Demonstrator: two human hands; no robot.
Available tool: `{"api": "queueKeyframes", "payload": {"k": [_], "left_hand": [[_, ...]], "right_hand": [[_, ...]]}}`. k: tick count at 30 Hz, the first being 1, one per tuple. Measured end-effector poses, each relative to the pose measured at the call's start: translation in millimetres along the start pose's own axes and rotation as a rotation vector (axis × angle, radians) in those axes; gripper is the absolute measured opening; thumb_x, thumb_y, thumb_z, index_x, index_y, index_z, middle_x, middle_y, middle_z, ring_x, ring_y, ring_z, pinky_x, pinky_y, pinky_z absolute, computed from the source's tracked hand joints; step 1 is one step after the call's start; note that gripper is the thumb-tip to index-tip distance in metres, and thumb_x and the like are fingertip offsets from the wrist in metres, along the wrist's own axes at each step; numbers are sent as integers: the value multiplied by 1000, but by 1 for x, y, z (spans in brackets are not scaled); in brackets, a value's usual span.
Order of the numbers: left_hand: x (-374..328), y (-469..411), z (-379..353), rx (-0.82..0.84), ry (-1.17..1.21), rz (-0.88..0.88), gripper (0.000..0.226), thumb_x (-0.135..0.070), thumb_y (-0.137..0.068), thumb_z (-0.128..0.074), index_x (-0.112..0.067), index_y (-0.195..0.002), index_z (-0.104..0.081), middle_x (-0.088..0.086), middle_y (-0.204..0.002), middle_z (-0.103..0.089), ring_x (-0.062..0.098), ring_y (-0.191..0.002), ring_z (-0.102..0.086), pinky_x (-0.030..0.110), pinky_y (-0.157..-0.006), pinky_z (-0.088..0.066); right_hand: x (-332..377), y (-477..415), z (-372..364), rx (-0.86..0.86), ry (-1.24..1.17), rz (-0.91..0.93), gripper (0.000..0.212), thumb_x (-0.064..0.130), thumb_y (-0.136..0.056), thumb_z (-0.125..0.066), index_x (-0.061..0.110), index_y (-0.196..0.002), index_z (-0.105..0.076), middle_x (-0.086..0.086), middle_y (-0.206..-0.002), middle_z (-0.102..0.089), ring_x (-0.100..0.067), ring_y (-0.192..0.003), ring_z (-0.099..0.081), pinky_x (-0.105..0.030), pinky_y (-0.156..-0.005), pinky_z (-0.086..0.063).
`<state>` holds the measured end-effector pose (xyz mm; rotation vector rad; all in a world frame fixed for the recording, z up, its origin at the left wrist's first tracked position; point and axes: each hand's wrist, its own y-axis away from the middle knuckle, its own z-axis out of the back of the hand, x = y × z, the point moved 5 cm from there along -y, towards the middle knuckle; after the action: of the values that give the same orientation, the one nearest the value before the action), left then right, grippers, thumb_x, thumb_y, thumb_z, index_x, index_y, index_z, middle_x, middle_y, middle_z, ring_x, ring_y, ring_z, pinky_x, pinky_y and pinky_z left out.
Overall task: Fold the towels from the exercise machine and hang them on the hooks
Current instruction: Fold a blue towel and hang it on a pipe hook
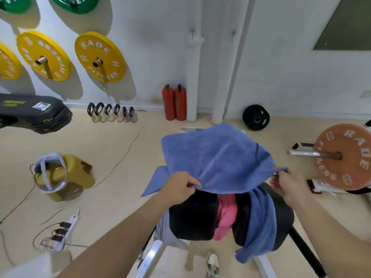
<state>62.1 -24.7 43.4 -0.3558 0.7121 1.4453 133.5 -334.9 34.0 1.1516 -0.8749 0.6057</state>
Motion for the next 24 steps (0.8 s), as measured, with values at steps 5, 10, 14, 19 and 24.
{"api": "queueKeyframes", "payload": {"k": [5,10,14,19,24], "left_hand": [[69,18,-95,285,78,291,27,-9,-83,-59,-12,-106,-72,-5,-104,-65,9,-96,-53,5,-76,-33],[117,42,-100,-201,673,958,21,-17,-83,-53,-6,-66,-58,7,-58,-55,22,-53,-48,28,-57,-43],[120,41,-106,-335,891,1072,17,-26,-89,-55,-11,-85,-51,9,-64,-43,21,-51,-39,25,-49,-37],[129,44,-118,-555,1357,1230,29,-30,-84,-71,-8,-94,-55,10,-75,-60,18,-60,-57,24,-52,-52],[135,41,-110,-666,1704,1224,3,-4,-86,-59,-7,-87,-58,4,-50,-61,8,-37,-54,14,-41,-46]], "right_hand": [[-75,-22,3,18,495,-65,28,27,-90,-55,8,-70,-61,-16,-72,-65,-27,-65,-58,-34,-60,-44],[-82,-20,-20,12,834,232,24,5,-81,-58,9,-62,-43,-7,-59,-49,-25,-55,-45,-31,-48,-32],[-84,-17,-35,40,806,443,19,-8,-79,-48,10,-82,-54,-7,-78,-55,-21,-67,-51,-30,-53,-38],[-84,-13,-21,-45,461,233,33,1,-87,-56,15,-116,-52,-1,-95,-59,-19,-79,-55,-26,-65,-41],[-94,-43,-27,45,-129,-182,25,-5,-86,-59,4,-109,-59,-10,-95,-63,-18,-79,-59,-27,-65,-49]]}}
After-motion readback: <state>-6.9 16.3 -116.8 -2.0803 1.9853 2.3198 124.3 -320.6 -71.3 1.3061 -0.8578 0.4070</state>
